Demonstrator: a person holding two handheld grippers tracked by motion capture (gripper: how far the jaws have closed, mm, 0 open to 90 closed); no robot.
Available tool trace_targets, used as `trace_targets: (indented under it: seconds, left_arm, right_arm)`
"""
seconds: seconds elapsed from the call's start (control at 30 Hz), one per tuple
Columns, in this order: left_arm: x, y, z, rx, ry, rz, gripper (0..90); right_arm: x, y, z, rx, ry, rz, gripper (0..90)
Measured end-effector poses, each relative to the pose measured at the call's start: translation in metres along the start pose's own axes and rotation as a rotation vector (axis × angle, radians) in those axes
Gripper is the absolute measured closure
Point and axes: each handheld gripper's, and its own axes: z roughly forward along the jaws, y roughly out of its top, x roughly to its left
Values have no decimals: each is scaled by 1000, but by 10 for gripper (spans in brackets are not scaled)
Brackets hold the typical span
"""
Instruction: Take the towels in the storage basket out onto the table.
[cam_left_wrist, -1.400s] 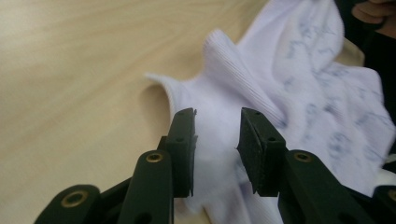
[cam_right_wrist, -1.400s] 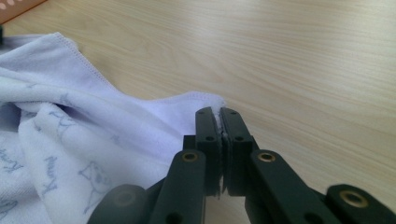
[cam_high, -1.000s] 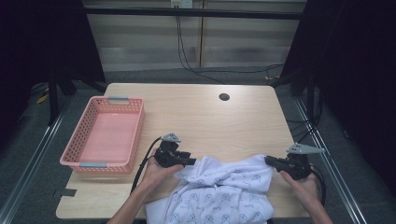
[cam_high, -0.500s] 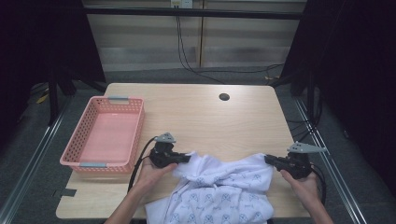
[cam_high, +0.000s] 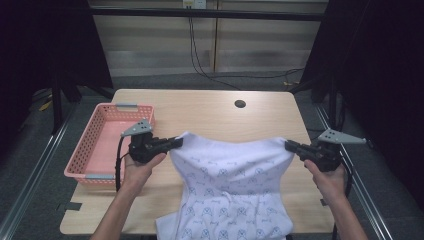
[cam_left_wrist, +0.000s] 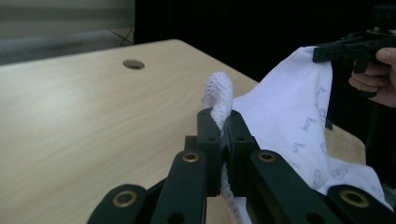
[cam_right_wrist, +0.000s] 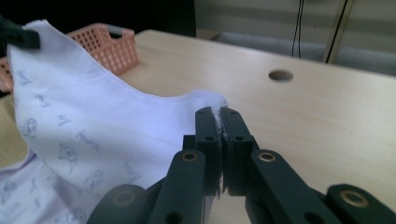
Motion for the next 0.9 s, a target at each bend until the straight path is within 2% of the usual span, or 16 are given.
trace_targets:
  seconds: [0.07,0.23,0.4,0.57,0.67,0.77,0.8,0.83,0.87,0.9]
  left_arm:
    - [3,8,-7,-16,13,9,875]
    - [17,25,-19,-64,56,-8,875]
    - [27,40,-21,-69,85,-7,876]
    - [38,68,-18,-91,122,10,875]
    - [48,84,-12,-104,141,2,875]
    - [61,90,2,-80,159,-5,869]
    - [65,90,9,-57,182,-6,857]
    - [70,87,15,-36,205,-9,819]
    - [76,84,22,-15,231,-23,747]
    - [83,81,28,1,254,-48,643]
  right_arm:
    - [0,16,0,-37,0,-7,877]
    - [-5,58,6,-101,2,-37,877]
    - [-8,84,14,-115,-3,-61,877]
    - [-15,106,25,-123,-24,-67,877]
    - [-25,117,34,-128,-37,-55,877]
    - [-39,125,48,-114,-61,-33,876]
    - [-42,126,52,-108,-68,-29,874]
    - [-47,127,59,-95,-72,-24,863]
    - [-52,125,67,-78,-85,-9,816]
    - [-57,122,75,-45,-116,1,701]
